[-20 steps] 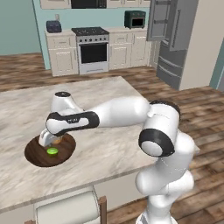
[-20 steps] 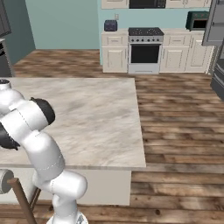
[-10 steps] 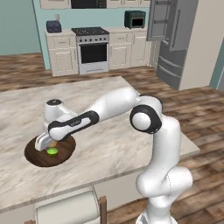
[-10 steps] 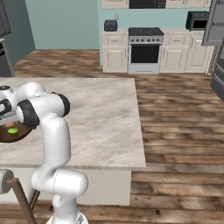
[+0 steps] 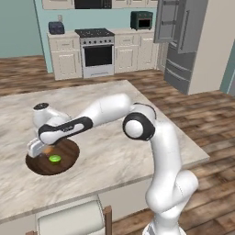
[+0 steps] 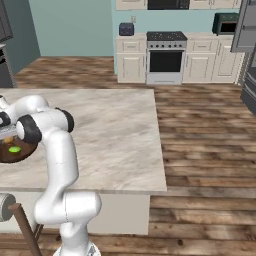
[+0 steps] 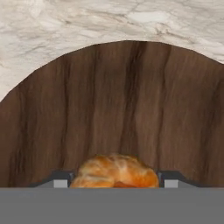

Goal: Retrieve the kiwi and tangerine from the fridge and place them into the bowl on the dining table.

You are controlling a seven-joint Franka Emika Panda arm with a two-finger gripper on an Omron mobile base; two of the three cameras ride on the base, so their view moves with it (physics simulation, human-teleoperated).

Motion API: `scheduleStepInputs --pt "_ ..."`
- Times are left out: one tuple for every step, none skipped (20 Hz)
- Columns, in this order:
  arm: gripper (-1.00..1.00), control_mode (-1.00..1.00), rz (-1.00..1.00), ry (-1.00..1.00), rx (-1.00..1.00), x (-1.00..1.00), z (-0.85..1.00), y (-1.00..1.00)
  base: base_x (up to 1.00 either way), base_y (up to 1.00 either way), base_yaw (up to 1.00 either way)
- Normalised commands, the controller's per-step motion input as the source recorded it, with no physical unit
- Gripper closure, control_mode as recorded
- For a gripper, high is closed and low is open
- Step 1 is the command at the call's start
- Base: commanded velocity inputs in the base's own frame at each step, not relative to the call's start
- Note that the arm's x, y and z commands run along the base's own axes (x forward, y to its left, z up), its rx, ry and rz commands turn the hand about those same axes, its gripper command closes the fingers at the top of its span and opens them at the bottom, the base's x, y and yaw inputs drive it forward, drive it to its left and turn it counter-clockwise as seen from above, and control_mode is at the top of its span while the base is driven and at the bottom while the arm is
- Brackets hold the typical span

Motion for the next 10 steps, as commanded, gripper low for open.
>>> scheduleStepInputs --pt "-1.0 -1.0 -0.05 0.03 -0.01 0.0 0.0 -0.08 0.0 0.0 0.0" --pt "-1.0 -1.0 -0.05 0.04 0.0 0.0 0.0 -0.14 0.0 0.0 0.0" --pt "-1.0 -1.0 -0.05 0.04 0.0 0.0 0.0 -0.14 0.0 0.0 0.0" --pt "-1.0 -1.0 -0.05 0.03 0.0 0.0 0.0 -0.17 0.0 0.0 0.0" --pt "-1.0 -1.0 -0.05 0.02 0.0 0.0 0.0 -0.17 0.0 0.0 0.0" --pt "-1.0 -1.0 -0.05 0.01 0.0 0.0 0.0 -0.18 0.0 0.0 0.0" --pt "-1.0 -1.0 -0.05 0.0 0.0 0.0 -0.02 -0.18 0.0 0.0 0.0" --pt "-1.0 -1.0 -0.04 0.0 -0.01 0.0 -0.05 -0.21 0.0 0.0 0.0" --pt "-1.0 -1.0 -0.04 0.0 -0.01 0.04 -0.06 -0.22 0.0 0.0 0.0" --pt "-1.0 -1.0 -0.04 0.0 0.0 0.01 0.0 -0.24 0.0 0.0 0.0"
